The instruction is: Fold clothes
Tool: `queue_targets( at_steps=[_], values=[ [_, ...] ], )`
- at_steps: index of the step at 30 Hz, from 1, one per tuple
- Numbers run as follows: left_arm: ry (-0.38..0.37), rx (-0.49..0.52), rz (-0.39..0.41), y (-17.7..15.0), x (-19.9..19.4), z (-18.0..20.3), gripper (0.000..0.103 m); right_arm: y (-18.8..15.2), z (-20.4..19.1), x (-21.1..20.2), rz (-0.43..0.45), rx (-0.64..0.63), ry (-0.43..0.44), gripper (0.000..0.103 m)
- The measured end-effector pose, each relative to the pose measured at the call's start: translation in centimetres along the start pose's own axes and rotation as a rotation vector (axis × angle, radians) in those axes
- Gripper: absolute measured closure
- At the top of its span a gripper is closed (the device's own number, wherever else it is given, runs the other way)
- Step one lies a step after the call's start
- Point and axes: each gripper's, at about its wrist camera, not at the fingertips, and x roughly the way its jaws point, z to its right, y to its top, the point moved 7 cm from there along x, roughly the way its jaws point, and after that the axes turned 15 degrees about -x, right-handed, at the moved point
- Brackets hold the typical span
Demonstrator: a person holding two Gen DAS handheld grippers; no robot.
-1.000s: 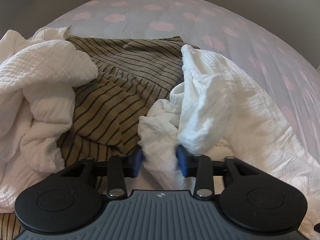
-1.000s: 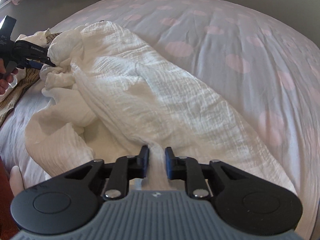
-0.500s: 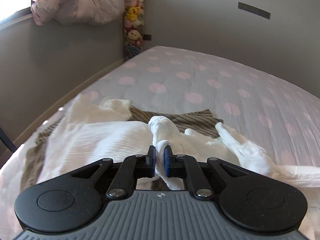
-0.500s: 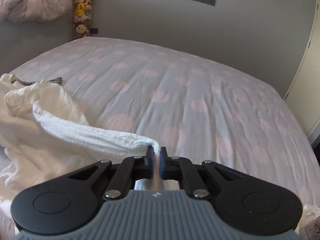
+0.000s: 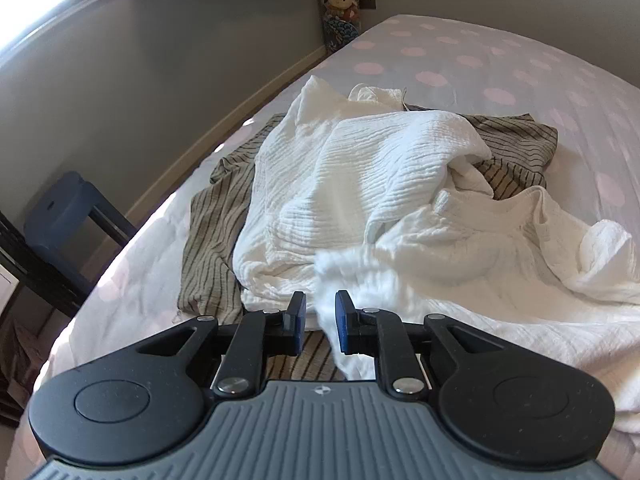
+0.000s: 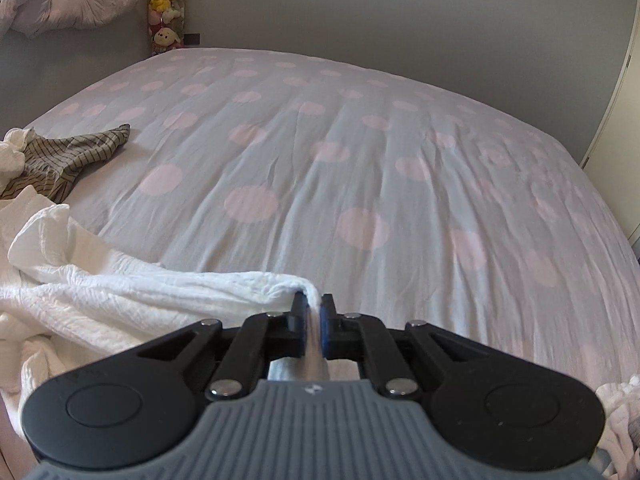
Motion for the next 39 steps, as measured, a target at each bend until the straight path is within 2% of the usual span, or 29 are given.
queue_targets(
  at_steps=[4, 5, 11, 12, 16, 20, 21, 25, 31, 33, 36, 38, 39],
  values=[
    [-0.064, 0.101, 0.049, 0.8, -1.3, 2.1, 0.085, -0.7, 0.4, -1.6, 0.016, 0.002, -0.015, 0.083],
    [-0.081, 0.151, 0.062, 0.9, -1.6, 3.2, 0.084, -0.9, 0.6, -2.0, 0.021, 0.007, -0.021, 0.079],
    [-0.187, 0.42, 0.119, 0.0, -1.8, 10.3, 0.072, -2.7, 1.6, -4.5, 0.037, 0.054, -0.054, 0.071],
    [-0.212, 0.462, 0.124, -0.3, -1.7, 11.4, 0.071, -3.2, 1.7, -4.8, 0.036, 0.063, -0.058, 0.068],
    [-0.275, 0.663, 0.142, -2.4, -0.3, 15.6, 0.064, -5.5, 2.0, -6.0, 0.019, 0.107, -0.067, 0.067],
    [-0.359, 0.891, 0.14, -5.2, 1.5, 18.8, 0.061, -8.7, 2.3, -6.6, -0.021, 0.182, -0.074, 0.062],
    [-0.361, 0.952, 0.147, -5.8, 2.1, 19.4, 0.061, -9.6, 2.5, -6.6, -0.035, 0.205, -0.072, 0.059],
    [-0.306, 1.189, 0.212, -8.2, 5.0, 21.0, 0.061, -12.5, 2.9, -6.6, -0.088, 0.282, -0.066, 0.059],
    [-0.235, 1.494, 0.295, -11.5, 8.5, 22.3, 0.061, -14.0, 3.1, -6.9, -0.119, 0.325, -0.066, 0.053],
    [-0.204, 1.567, 0.324, -12.4, 9.5, 22.5, 0.061, -14.0, 3.0, -6.7, -0.125, 0.319, -0.063, 0.051],
    [-0.166, 1.625, 0.342, -13.1, 10.6, 23.1, 0.062, -14.1, 2.7, -6.2, -0.136, 0.312, -0.055, 0.05],
    [-0.143, 1.651, 0.342, -13.3, 11.1, 23.4, 0.081, -14.1, 2.5, -6.0, -0.142, 0.303, -0.05, 0.05],
    [-0.14, 1.645, 0.336, -13.3, 11.2, 23.6, 0.084, -14.1, 2.4, -5.9, -0.145, 0.298, -0.048, 0.05]
  ],
)
